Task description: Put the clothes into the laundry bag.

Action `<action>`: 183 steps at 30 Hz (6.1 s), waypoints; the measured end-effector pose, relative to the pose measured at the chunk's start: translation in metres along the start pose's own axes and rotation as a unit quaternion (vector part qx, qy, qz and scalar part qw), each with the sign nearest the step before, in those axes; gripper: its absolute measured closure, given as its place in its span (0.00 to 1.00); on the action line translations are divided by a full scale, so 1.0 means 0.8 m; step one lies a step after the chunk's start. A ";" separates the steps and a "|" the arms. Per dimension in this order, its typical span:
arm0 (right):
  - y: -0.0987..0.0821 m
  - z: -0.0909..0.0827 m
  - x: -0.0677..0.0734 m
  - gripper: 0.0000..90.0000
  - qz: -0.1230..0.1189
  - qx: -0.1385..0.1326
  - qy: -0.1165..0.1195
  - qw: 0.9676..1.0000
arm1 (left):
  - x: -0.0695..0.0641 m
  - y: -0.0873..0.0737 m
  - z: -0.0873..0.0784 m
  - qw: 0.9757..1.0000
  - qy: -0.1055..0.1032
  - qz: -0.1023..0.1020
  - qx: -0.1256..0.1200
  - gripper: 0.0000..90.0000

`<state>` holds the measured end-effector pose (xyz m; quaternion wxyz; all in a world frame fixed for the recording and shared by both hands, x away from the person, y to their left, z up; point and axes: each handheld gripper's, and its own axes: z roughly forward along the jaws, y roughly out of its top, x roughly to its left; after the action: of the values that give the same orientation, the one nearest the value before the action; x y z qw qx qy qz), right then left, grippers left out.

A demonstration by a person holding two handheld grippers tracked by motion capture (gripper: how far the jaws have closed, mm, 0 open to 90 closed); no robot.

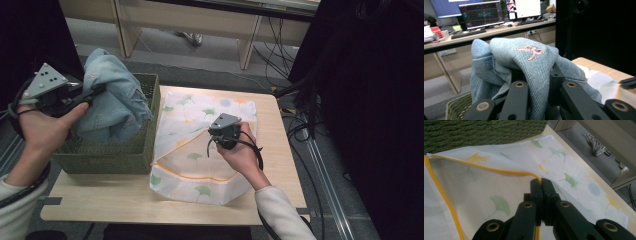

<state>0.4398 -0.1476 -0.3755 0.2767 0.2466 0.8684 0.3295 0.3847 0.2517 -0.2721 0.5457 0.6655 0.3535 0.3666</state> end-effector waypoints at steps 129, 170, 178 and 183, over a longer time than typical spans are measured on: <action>0.013 -0.015 0.000 1.00 0.010 -0.040 0.004 0.999 | -0.216 -0.058 0.064 0.929 -0.335 0.044 0.153 0.89; 0.017 -0.020 0.002 1.00 0.006 -0.053 0.003 0.999 | -0.229 -0.057 0.104 0.941 -0.288 0.057 0.168 0.89; 0.017 -0.020 0.003 1.00 0.009 -0.052 0.002 0.999 | -0.230 -0.055 0.112 0.943 -0.281 0.051 0.168 0.89; 0.017 -0.020 0.002 1.00 0.005 -0.053 0.003 0.999 | -0.230 -0.057 0.116 0.945 -0.276 0.051 0.167 0.89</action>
<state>0.4317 -0.1445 -0.3565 0.2854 0.2347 0.8492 0.3773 0.3742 0.0554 -0.3481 0.4837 0.8393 0.2107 0.1316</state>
